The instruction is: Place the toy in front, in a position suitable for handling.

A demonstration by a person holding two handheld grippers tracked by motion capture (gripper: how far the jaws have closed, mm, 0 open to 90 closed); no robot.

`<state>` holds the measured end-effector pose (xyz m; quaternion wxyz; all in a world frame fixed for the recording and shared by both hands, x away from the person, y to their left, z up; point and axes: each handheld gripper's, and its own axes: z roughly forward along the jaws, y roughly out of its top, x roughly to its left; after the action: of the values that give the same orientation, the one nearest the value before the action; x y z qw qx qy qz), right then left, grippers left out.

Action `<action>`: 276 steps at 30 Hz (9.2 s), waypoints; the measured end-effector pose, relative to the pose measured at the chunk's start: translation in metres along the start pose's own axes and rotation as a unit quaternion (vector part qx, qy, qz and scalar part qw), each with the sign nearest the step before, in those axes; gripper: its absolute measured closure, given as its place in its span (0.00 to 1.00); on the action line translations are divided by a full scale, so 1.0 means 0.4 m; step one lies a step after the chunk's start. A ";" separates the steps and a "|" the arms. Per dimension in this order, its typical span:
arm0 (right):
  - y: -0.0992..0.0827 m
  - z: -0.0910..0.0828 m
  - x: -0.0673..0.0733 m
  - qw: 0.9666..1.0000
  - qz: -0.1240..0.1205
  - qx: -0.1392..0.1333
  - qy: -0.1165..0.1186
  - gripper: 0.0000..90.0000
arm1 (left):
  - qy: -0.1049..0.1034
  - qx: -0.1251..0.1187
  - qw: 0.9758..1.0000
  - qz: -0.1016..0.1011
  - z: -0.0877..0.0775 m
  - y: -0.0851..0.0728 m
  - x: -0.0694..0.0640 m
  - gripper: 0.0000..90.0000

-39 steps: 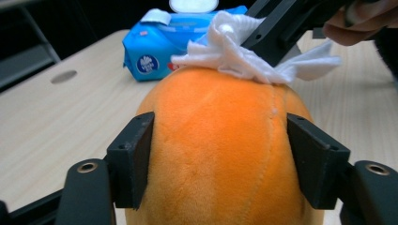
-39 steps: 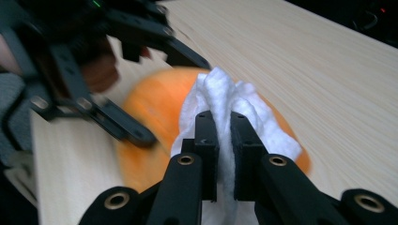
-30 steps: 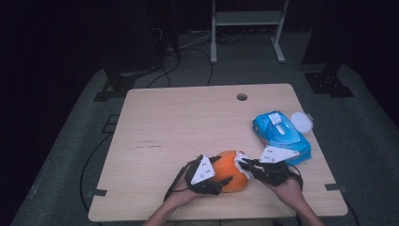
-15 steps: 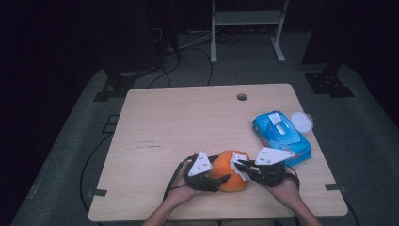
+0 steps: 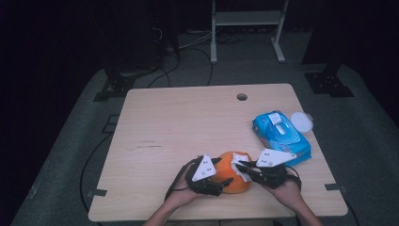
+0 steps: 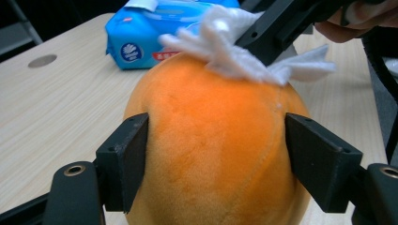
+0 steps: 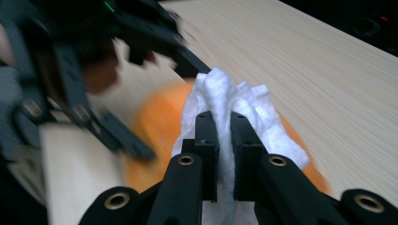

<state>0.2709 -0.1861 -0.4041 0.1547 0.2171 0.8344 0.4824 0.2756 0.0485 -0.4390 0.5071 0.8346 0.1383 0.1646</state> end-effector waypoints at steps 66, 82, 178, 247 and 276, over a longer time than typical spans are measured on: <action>0.010 -0.033 -0.010 0.998 -0.037 0.000 -0.054 0.92 | -0.033 -0.008 0.999 -0.007 -0.004 -0.012 0.020 0.37; 0.013 -0.034 0.006 0.999 -0.025 -0.020 -0.034 0.92 | 0.021 -0.013 1.000 0.018 -0.020 0.020 0.017 0.39; 0.025 -0.016 0.036 0.999 -0.019 -0.012 -0.024 0.92 | -0.049 -0.019 0.998 -0.029 -0.011 0.001 0.026 0.28; -0.043 -0.057 -0.077 0.996 0.058 -0.028 -0.059 0.92 | -0.026 -0.002 0.998 -0.062 -0.036 -0.066 0.092 0.33; -0.036 -0.034 -0.057 0.998 0.050 -0.024 -0.044 0.92 | -0.024 -0.009 0.997 -0.072 -0.024 -0.065 0.085 0.30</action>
<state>0.2809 -0.2141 -0.4090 0.1721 0.2758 0.8033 0.4990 0.3006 0.0814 -0.4535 0.5283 0.8218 0.1841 0.1084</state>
